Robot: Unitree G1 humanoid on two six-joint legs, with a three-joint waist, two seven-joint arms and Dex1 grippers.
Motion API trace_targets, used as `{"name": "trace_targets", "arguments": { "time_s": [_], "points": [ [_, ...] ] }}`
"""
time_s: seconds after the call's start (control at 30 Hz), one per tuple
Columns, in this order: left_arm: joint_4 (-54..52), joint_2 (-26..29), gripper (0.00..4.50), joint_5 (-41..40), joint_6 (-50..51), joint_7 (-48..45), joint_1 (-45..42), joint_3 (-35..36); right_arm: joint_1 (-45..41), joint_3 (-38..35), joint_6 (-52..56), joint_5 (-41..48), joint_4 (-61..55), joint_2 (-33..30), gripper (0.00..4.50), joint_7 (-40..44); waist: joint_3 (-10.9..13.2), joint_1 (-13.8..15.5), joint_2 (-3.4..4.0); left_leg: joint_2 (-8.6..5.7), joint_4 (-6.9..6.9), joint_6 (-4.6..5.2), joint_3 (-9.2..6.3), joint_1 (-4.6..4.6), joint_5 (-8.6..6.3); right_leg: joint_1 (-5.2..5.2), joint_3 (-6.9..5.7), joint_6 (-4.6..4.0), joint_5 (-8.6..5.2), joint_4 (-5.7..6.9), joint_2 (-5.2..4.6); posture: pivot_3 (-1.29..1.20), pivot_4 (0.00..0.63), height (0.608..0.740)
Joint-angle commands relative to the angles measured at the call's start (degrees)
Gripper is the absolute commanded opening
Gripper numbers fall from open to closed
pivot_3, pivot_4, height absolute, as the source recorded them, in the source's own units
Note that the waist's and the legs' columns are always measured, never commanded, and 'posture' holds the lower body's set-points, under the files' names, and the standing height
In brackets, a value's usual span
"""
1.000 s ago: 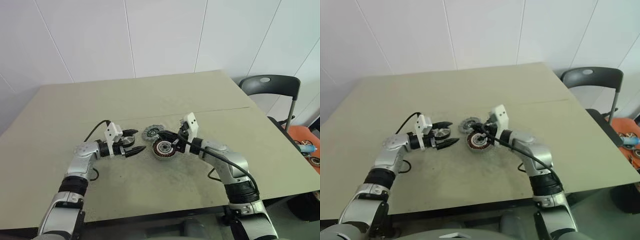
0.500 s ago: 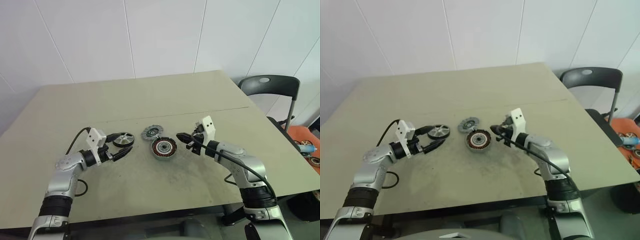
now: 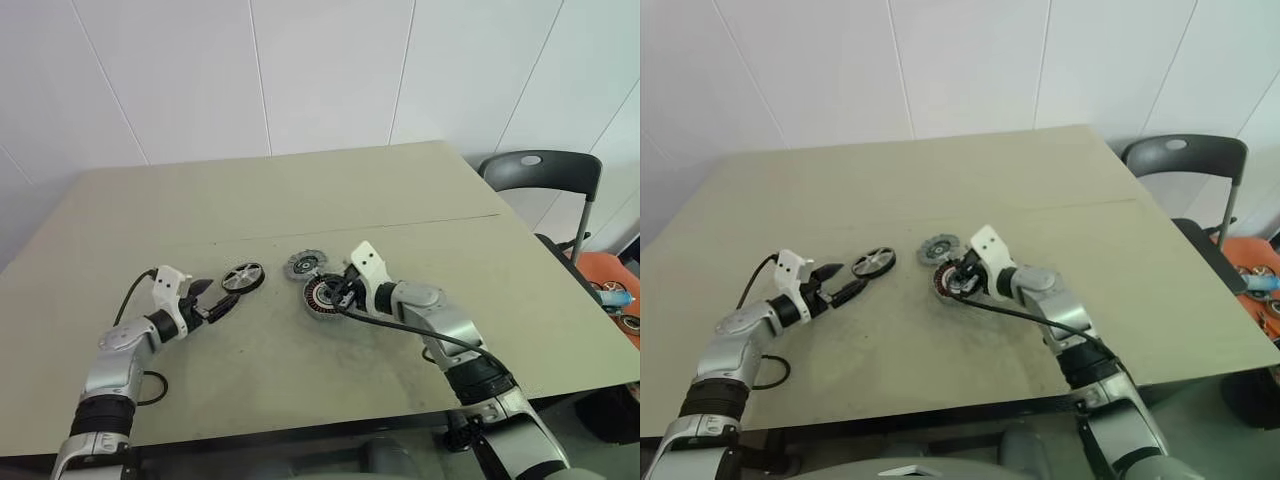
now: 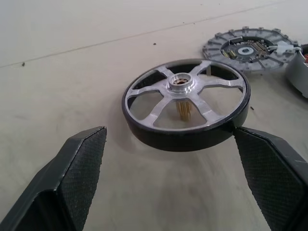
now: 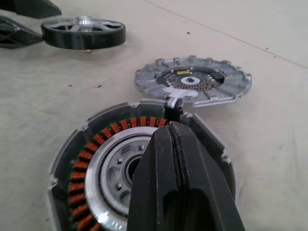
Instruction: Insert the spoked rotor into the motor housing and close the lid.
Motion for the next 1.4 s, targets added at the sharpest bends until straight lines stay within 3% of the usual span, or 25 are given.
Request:
{"name": "trace_targets", "arguments": {
  "time_s": [0.03,0.37,0.63,1.0,1.4],
  "points": [
    [-0.7,-0.3,4.5,-0.2,-0.6,0.3,-1.6,0.7,-1.1,0.4,0.7,-0.8,1.3,0.6,0.01,0.2,0.0,-0.1,0.02,0.0,0.0,0.0,0.0,0.0,0.0,0.0,0.0,0.0,0.0,0.0,0.0,0.0,0.0,0.74],
    [-0.7,-1.2,4.5,-0.6,-0.5,-2.1,-2.5,0.5,2.1,1.9,5.8,3.7,-4.8,1.4,0.01,7.4,0.0,-0.2,0.01,0.19,-0.01,-0.01,0.02,0.06,-0.03,0.01,-0.02,-0.05,0.03,0.01,0.18,0.0,0.0,0.74],
    [5.4,-0.6,4.5,1.3,3.1,4.3,-5.0,1.5,1.9,2.5,5.9,2.6,-4.3,1.5,0.01,6.8,0.0,-0.1,0.0,0.19,0.0,-0.02,0.05,0.11,-0.03,0.04,-0.02,-0.09,0.06,0.02,0.19,0.0,0.0,0.74],
    [1.8,-1.1,4.5,-10.6,31.4,6.5,-8.8,7.1,2.0,2.6,5.1,1.7,-2.6,1.7,0.01,6.1,0.0,-0.3,-0.03,0.2,0.0,-0.05,0.03,0.16,-0.01,0.08,-0.04,-0.09,0.06,0.05,0.2,0.0,0.0,0.74],
    [-4.5,-4.2,4.5,-23.0,50.1,10.7,-10.4,14.9,2.1,2.4,4.0,1.3,-1.6,1.8,0.01,5.8,0.0,-0.4,-0.04,0.21,0.0,-0.1,-0.01,0.16,-0.01,0.06,-0.04,-0.09,0.06,0.06,0.21,0.0,0.0,0.74]
  ]
}}
